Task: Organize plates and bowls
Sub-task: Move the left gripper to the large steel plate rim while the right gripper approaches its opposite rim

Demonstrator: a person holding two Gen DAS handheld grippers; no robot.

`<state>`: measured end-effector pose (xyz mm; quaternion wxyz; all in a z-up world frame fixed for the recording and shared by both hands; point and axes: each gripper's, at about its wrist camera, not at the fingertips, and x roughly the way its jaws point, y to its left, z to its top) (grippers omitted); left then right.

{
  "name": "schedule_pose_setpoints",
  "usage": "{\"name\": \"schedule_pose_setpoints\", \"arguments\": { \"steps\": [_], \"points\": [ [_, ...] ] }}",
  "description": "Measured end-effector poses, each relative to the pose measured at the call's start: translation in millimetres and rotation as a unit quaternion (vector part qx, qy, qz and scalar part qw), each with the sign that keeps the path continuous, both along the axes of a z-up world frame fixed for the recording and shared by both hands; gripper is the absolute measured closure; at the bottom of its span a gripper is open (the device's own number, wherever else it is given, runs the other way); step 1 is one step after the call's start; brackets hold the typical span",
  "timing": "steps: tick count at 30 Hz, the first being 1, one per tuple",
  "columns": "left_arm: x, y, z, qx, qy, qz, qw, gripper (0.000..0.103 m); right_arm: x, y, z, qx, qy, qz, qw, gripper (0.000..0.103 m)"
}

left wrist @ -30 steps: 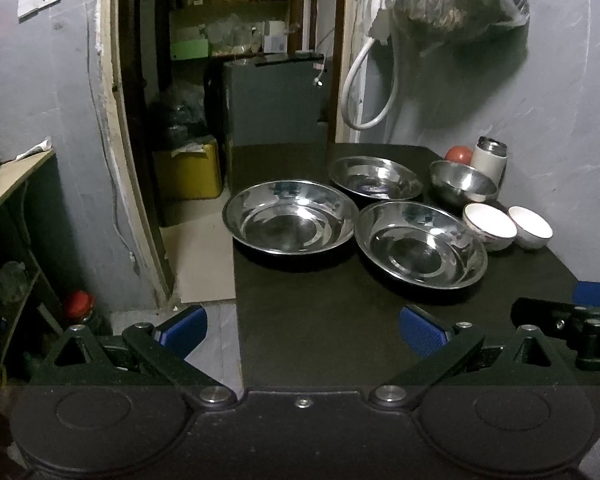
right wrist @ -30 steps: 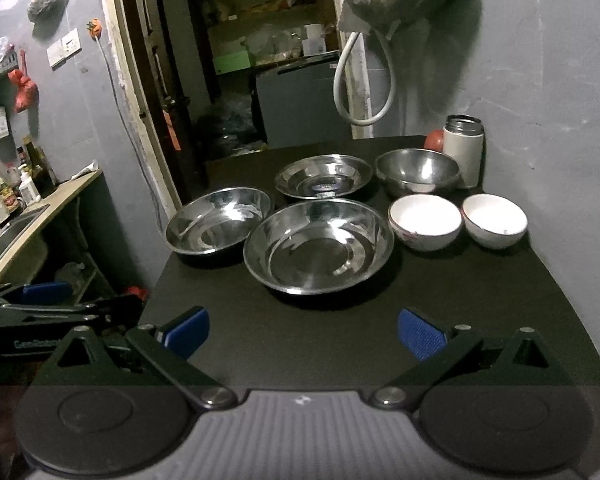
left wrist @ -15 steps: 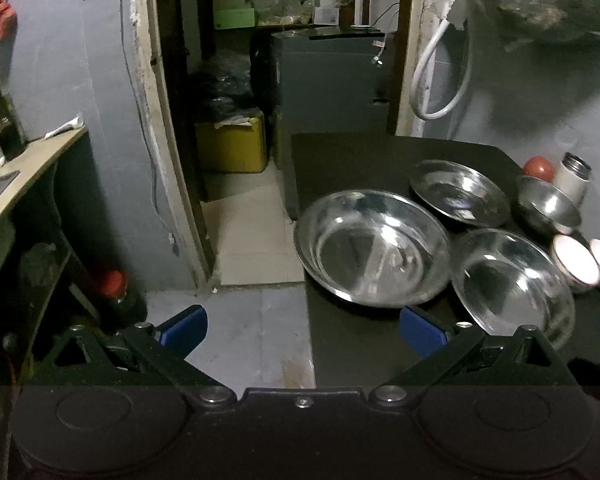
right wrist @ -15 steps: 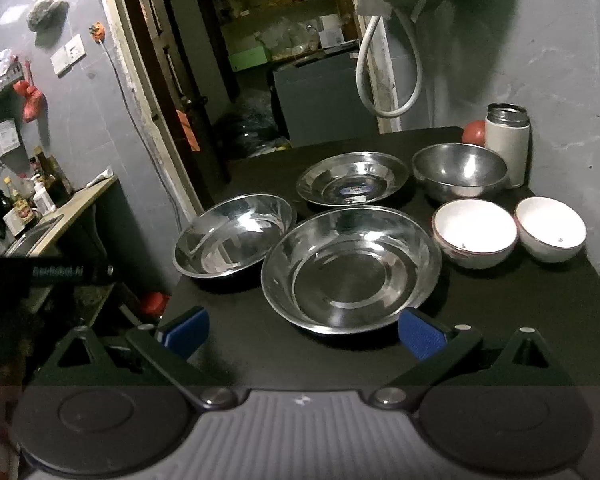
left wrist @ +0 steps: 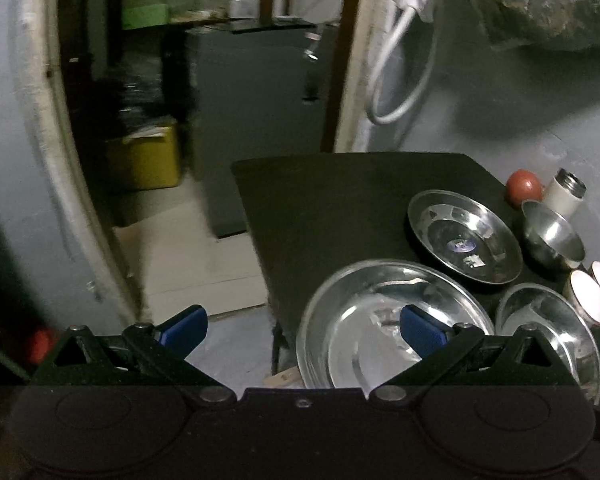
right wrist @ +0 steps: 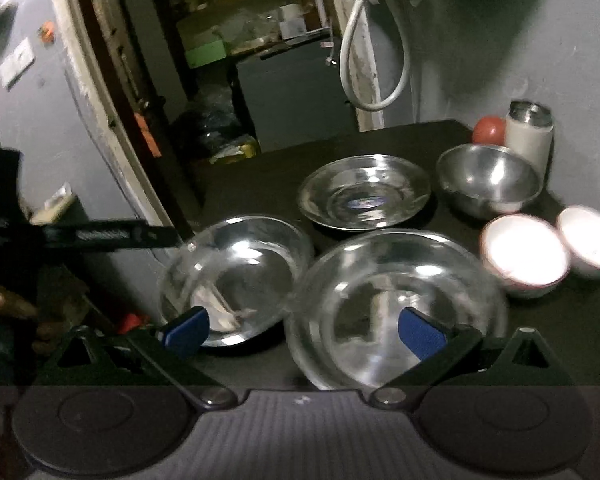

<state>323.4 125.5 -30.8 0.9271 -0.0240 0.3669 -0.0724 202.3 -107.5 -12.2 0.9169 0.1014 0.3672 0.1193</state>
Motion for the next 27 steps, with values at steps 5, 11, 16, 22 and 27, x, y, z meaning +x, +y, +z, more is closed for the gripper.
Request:
{"name": "schedule_pose_setpoints", "arguments": {
  "steps": [5, 11, 16, 22, 27],
  "points": [
    [34, 4, -7, -0.005, 0.013, -0.065, 0.9978, 0.001, 2, 20, -5, 0.022, 0.019, 0.006, 1.0, 0.0],
    [58, 0, -16, -0.009, 0.037, -0.135, 0.9901, 0.003, 10, 34, -19, 0.054, 0.059, 0.019, 0.997, 0.006],
    [63, -4, -24, -0.007, 0.05, -0.167, 0.9847, 0.006, 17, 39, -29, 0.07, 0.074, 0.006, 0.995, 0.015],
    [66, -9, -30, -0.002, 0.055, -0.188, 0.9807, 0.014, 22, 42, -31, 0.079, 0.08, -0.003, 0.994, 0.016],
    [69, -7, -32, -0.015, 0.067, -0.2, 0.9773, 0.033, 28, 40, -36, 0.09, 0.088, -0.014, 0.992, 0.02]
  ]
}}
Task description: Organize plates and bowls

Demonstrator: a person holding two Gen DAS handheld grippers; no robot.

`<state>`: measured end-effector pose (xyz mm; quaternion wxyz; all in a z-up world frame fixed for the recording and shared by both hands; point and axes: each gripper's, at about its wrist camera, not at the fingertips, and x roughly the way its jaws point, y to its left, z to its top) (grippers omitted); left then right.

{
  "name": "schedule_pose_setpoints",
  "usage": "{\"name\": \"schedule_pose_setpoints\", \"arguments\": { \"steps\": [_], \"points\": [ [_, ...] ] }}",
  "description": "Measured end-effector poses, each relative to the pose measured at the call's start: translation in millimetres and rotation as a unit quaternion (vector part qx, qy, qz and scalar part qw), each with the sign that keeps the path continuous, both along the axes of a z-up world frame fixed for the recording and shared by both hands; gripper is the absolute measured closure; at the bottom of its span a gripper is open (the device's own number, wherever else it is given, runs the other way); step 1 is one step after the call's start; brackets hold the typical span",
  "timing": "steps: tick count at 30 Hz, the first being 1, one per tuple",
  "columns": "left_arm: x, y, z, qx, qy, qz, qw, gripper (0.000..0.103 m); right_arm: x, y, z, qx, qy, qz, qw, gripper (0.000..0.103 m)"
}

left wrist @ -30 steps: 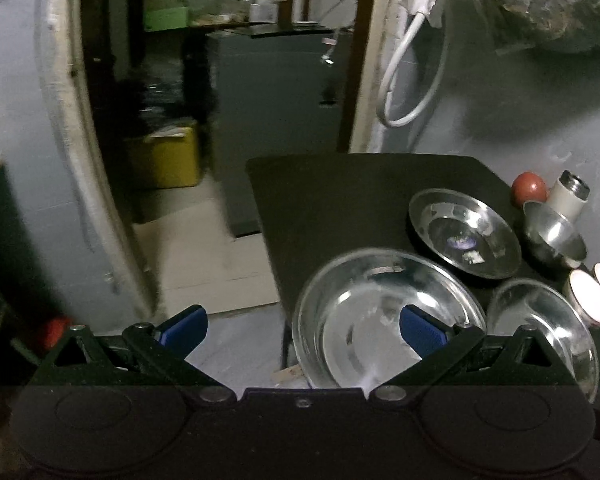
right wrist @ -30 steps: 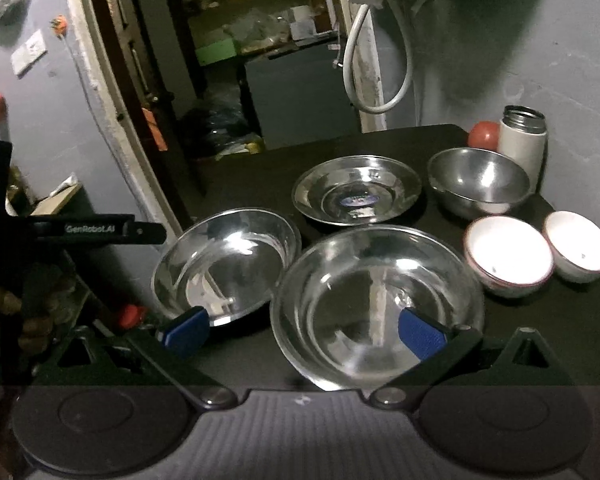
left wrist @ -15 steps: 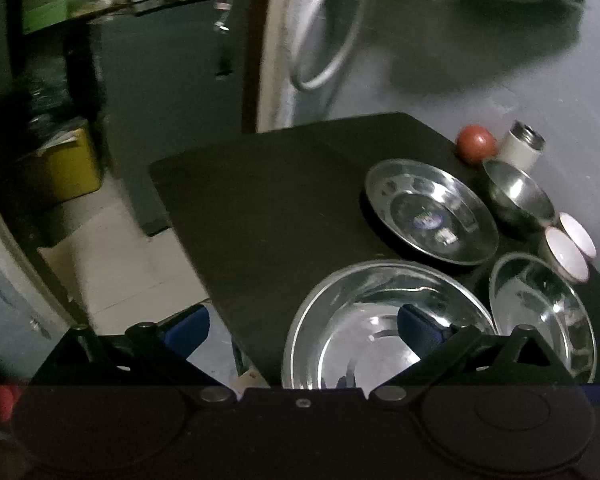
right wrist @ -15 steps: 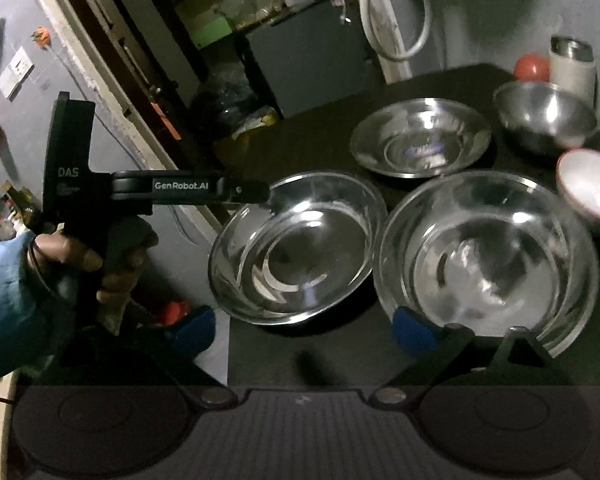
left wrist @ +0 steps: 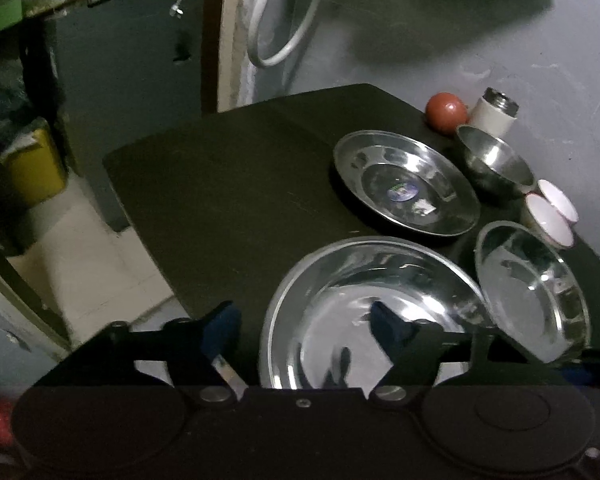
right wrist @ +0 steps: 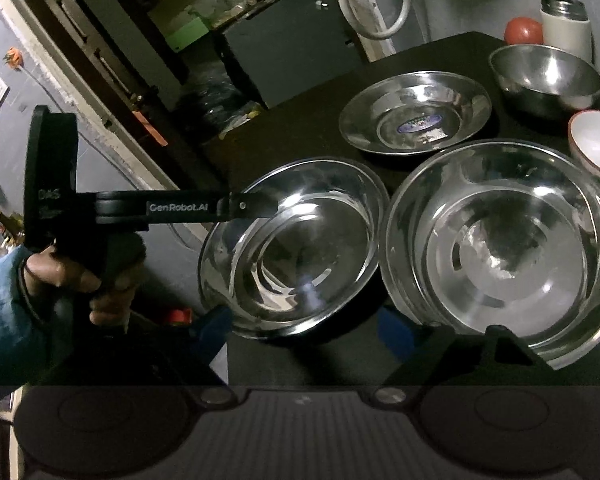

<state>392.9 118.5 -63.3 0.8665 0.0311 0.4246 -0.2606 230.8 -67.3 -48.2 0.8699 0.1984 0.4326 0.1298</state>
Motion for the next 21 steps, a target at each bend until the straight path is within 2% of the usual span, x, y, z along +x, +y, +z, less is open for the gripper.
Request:
{"name": "schedule_pose_setpoints", "arguments": {
  "steps": [4, 6, 8, 10, 12, 14, 17, 21],
  "points": [
    [2, -1, -2, -0.002, 0.007, 0.003, 1.0, 0.043, 5, -1, -3, 0.006, 0.002, -0.008, 1.0, 0.026],
    [3, -1, -3, -0.003, 0.015, 0.006, 0.9999, 0.057, 6, 0, -4, 0.006, 0.002, -0.01, 1.0, 0.03],
    [3, 1, -5, -0.002, 0.017, 0.014, 0.9998, 0.062, 8, 1, -4, 0.002, 0.004, -0.012, 1.0, 0.039],
    [3, 4, -5, -0.003, 0.018, 0.023, 0.9996, 0.068, 9, 1, -5, 0.0, 0.008, -0.015, 1.0, 0.053],
    [3, 9, -5, -0.005, 0.021, 0.035, 0.9992, 0.08, 10, 1, -6, -0.005, 0.011, -0.02, 1.0, 0.061],
    [2, 14, -6, -0.007, 0.024, 0.042, 0.9988, 0.087, 11, 0, -8, -0.007, 0.013, -0.023, 1.0, 0.067],
    [-2, 18, -5, -0.008, 0.026, 0.046, 0.9986, 0.09, 11, -2, -9, -0.011, 0.014, -0.026, 1.0, 0.074],
    [-11, 22, -4, -0.003, 0.023, 0.049, 0.9986, 0.092, 12, -6, -10, -0.008, 0.012, -0.027, 1.0, 0.078]
  ]
}}
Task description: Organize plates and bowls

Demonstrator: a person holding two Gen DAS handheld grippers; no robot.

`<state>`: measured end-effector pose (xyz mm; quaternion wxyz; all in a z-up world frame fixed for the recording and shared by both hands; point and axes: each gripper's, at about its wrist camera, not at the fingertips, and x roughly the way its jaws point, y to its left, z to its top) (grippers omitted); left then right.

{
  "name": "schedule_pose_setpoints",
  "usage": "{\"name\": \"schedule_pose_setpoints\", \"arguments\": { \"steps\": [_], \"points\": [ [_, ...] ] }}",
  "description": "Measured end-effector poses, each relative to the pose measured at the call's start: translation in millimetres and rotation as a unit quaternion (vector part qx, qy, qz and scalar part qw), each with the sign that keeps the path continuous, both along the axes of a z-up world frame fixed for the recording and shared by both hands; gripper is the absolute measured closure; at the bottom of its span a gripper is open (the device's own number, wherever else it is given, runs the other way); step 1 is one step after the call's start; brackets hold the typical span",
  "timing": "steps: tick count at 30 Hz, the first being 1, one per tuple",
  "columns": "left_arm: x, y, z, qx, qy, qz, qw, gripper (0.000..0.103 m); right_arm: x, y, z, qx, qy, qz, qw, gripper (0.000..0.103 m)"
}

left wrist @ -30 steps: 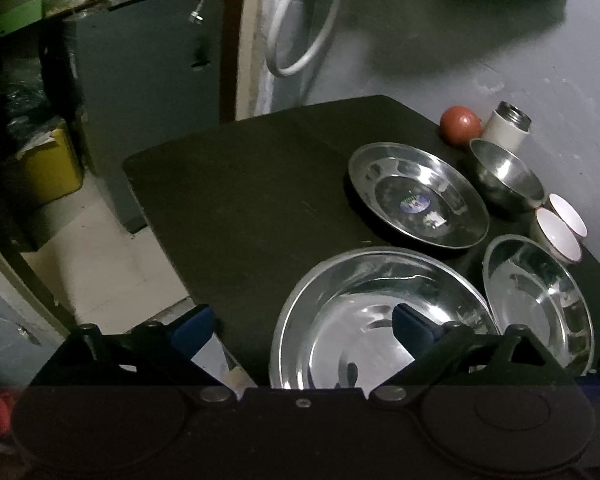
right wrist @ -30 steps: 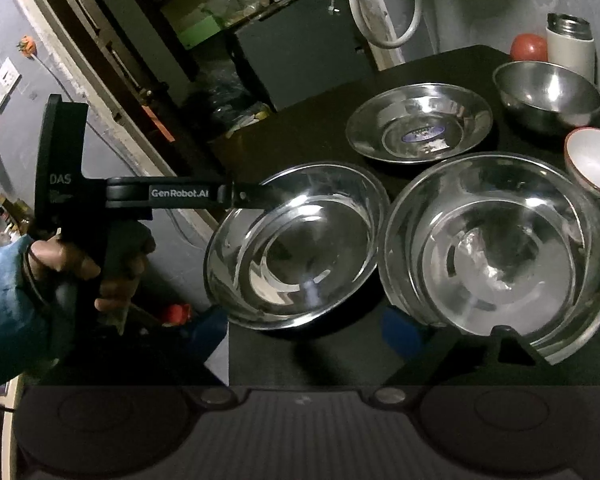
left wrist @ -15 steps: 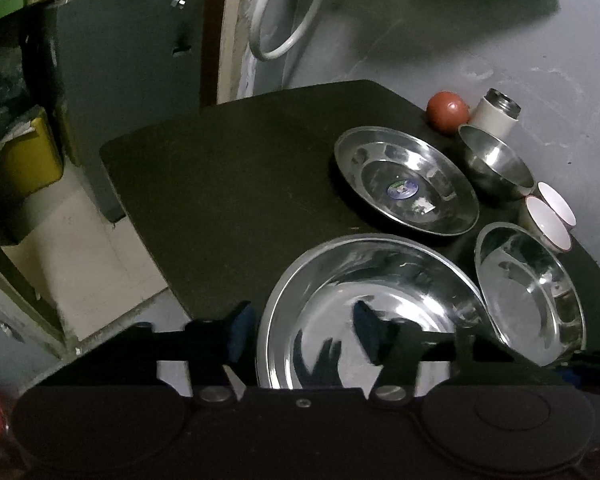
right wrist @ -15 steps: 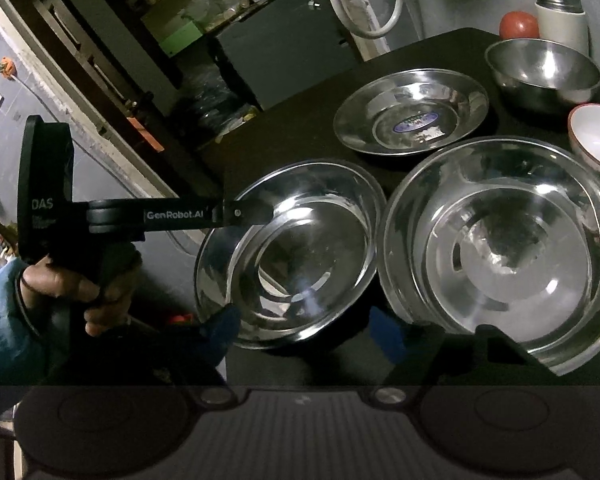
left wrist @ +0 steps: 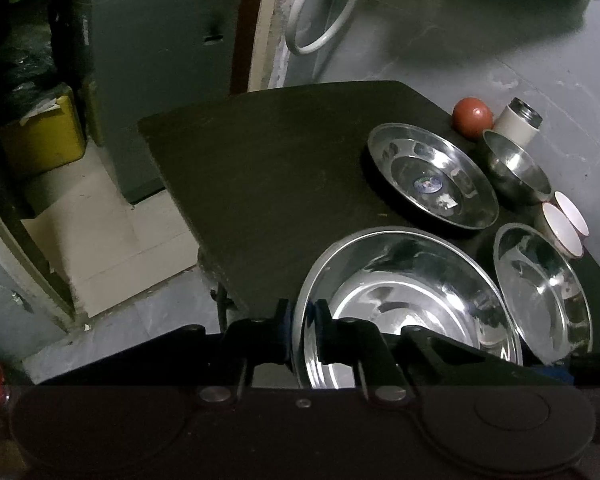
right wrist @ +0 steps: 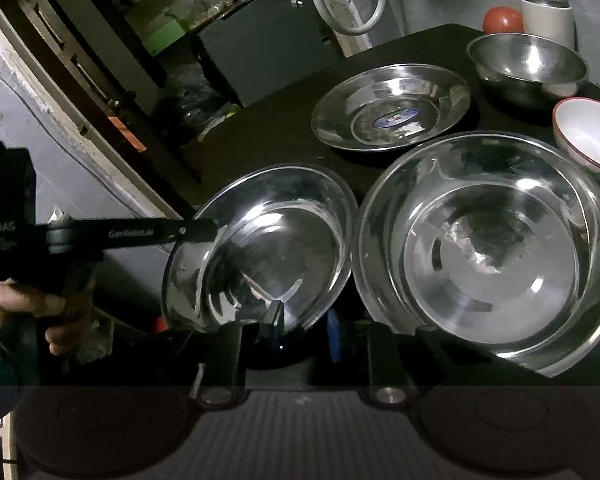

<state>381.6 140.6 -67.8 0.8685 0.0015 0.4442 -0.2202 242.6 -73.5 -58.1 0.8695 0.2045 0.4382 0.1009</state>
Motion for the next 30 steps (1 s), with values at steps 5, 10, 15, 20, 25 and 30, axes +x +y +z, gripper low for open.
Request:
{"name": "schedule_pose_setpoints", "arguments": {
  "steps": [5, 10, 15, 20, 25, 30],
  "points": [
    [-17, 10, 7, -0.002, -0.003, 0.014, 0.9999, 0.093, -5, -2, 3, 0.009, -0.008, 0.011, 1.0, 0.078],
    [-37, 19, 18, 0.004, -0.009, 0.031, 0.9995, 0.093, -9, -2, 10, 0.011, -0.023, 0.032, 0.999, 0.08],
    [-54, 15, 31, 0.006, -0.022, 0.045, 0.9987, 0.093, -17, -7, 20, 0.01, -0.042, 0.042, 0.998, 0.08],
    [-57, -9, 39, -0.006, -0.035, 0.039, 0.9986, 0.093, -28, -26, 29, 0.006, -0.056, 0.026, 0.998, 0.08],
    [-56, -49, 43, -0.022, -0.043, 0.014, 0.9987, 0.093, -42, -55, 36, -0.006, -0.061, -0.013, 0.998, 0.08],
    [-52, -97, 39, -0.026, -0.042, -0.027, 0.9984, 0.093, -55, -87, 38, -0.026, -0.059, -0.061, 0.996, 0.08]
  ]
}}
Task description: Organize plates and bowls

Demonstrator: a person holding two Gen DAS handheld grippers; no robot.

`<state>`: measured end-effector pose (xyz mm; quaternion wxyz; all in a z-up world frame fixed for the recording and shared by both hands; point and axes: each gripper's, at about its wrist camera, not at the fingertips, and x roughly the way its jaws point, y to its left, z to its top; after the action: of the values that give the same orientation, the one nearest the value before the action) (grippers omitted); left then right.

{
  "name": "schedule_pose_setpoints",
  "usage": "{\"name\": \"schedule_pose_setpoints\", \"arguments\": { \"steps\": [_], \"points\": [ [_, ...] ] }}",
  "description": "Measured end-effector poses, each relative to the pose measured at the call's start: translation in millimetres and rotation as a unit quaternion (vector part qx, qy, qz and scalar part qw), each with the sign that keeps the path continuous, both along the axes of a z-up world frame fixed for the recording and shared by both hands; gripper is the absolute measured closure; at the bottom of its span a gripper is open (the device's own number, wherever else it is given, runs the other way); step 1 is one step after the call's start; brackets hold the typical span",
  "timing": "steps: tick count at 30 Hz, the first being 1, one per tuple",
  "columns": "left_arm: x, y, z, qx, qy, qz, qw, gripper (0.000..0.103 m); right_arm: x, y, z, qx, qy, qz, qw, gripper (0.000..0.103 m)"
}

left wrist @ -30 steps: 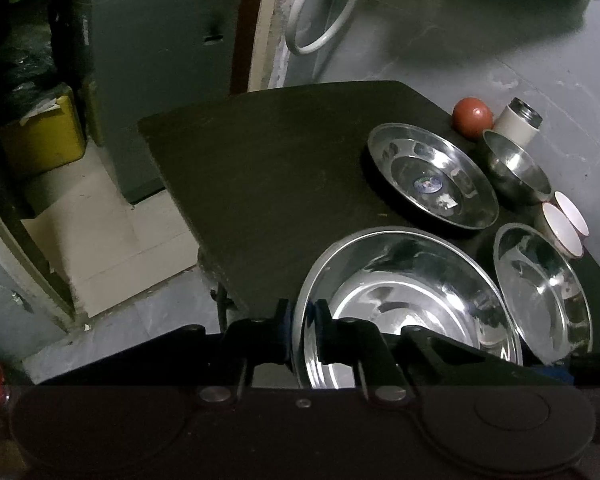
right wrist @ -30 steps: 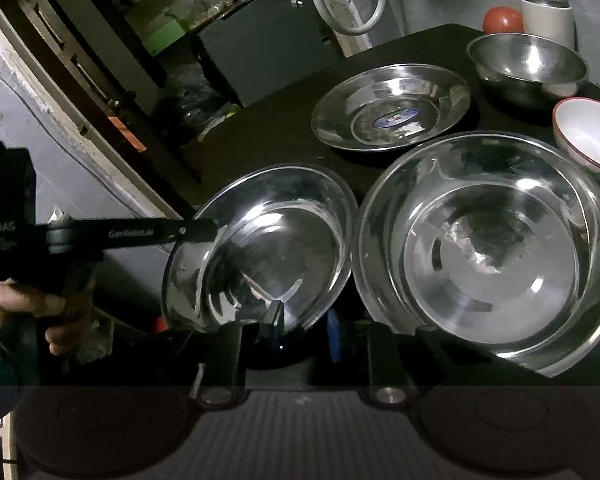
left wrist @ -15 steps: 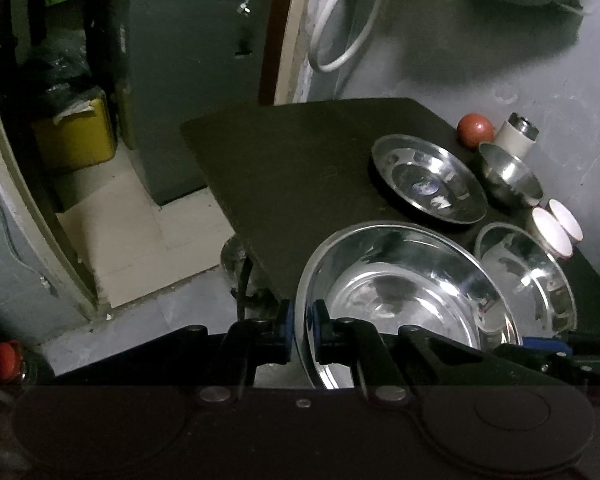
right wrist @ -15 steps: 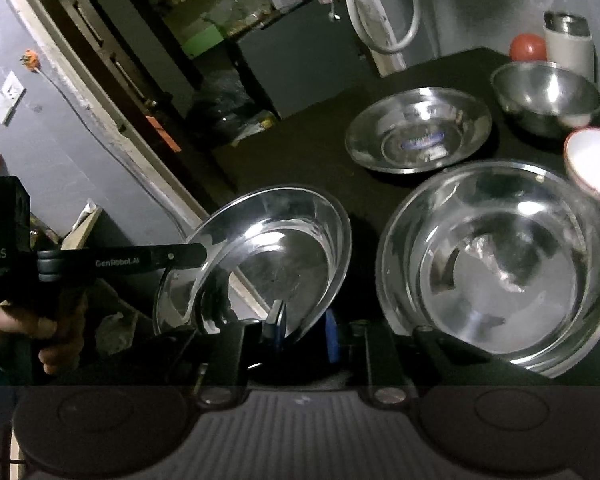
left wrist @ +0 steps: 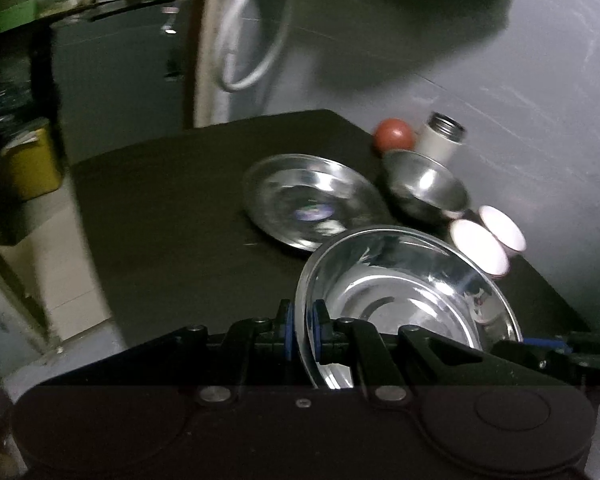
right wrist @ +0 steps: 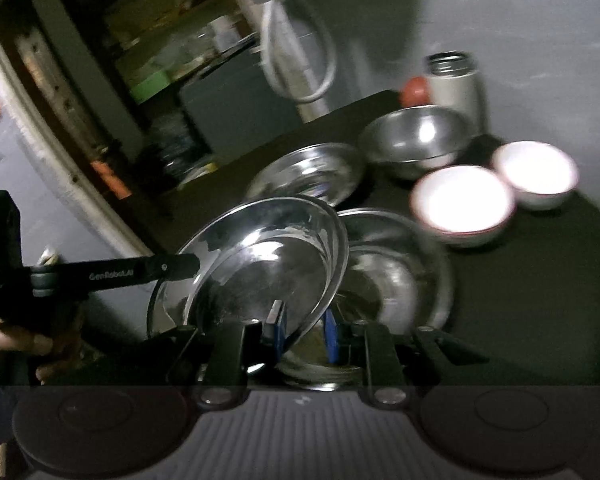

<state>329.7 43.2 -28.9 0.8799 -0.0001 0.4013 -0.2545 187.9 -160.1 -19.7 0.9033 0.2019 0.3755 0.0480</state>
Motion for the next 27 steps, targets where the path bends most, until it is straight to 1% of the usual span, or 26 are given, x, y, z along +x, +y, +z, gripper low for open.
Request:
{"name": "schedule_pose_setpoints", "arguments": {
  "steps": [6, 10, 18, 27],
  "points": [
    [2, -43, -10, 0.012, 0.001, -0.039, 0.9992, 0.093, -6, -31, -7, -0.022, 0.019, -0.043, 0.999, 0.08],
    [0, -58, -14, 0.034, -0.008, -0.05, 0.9982, 0.092, -5, -37, -11, -0.038, 0.03, -0.049, 0.998, 0.08],
    [3, -63, -19, 0.064, -0.01, -0.05, 0.9966, 0.091, 4, -26, -16, -0.072, 0.048, -0.035, 0.996, 0.079],
    [1, -68, -19, 0.087, -0.028, -0.052, 0.9945, 0.09, 16, -16, -19, -0.122, 0.062, -0.02, 0.99, 0.078]
  ]
}}
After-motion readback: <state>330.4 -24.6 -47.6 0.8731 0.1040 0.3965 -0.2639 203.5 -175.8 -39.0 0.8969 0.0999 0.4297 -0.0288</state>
